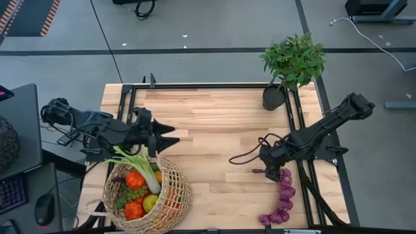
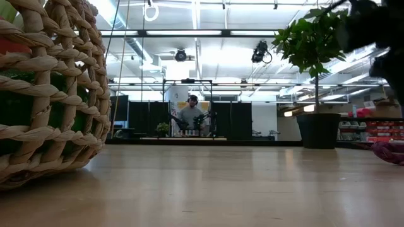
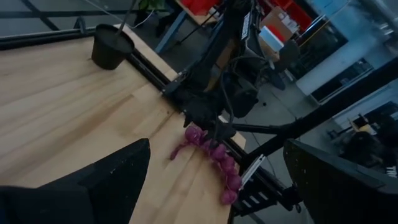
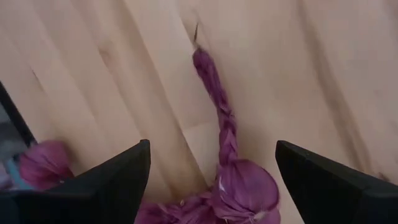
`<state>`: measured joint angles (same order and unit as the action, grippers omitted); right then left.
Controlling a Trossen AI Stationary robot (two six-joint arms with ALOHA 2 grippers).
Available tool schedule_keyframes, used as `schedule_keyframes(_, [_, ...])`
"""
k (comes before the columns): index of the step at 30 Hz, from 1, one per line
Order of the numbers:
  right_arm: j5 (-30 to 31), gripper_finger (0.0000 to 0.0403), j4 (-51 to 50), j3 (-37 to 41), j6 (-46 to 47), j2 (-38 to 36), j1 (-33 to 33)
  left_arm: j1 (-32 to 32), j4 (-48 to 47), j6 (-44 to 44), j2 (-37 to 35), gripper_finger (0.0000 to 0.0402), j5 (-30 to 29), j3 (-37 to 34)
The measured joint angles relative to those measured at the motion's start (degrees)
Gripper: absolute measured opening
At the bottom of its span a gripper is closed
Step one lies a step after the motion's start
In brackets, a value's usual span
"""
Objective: Build produce basket
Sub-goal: Put the purple garlic into the basket
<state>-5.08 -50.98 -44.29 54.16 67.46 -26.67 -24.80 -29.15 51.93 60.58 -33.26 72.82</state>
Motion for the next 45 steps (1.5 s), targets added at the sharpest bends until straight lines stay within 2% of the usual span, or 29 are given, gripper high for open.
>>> schedule_keyframes(6, [-1.43,0.0348,3.93,4.02,-0.8,0.9,0.03,0.13,0.23,-0.35,2.02,0.0375,-0.05,0.0])
schedule_keyframes(12, [1.05,0.0348,7.58,6.53,-1.22,1.84,0.02,1.77,0.61,-3.34,2.32,0.0375,-0.16,0.0])
schedule_keyframes(19, [-0.51,0.0348,17.2,6.83,-1.36,9.6,0.0,3.33,1.27,-3.7,2.32,0.0375,-0.11,0.0])
schedule_keyframes(24, [-3.5,0.0348,17.07,6.73,0.35,15.67,0.01,4.13,1.8,-3.24,2.32,0.0375,0.03,0.0])
schedule_keyframes(30, [-3.93,0.0342,16.74,6.47,4.98,17.26,0.11,4.07,1.77,-3.22,2.32,0.0375,5.12,0.0])
schedule_keyframes(33, [-3.77,0.0316,16.37,6.53,6.94,16.66,0.11,4.07,1.74,-3.22,2.32,0.0375,6.75,0.0])
schedule_keyframes(41, [-8.13,0.0203,15.53,6.94,9.88,15.99,-0.87,4.07,1.49,-3.3,2.32,0.0375,7.89,0.0])
schedule_keyframes(45, [-7.55,0.0148,17.77,6.92,12.32,15.96,-1.61,4.07,1.49,-5.74,2.32,0.0375,8.04,0.0])
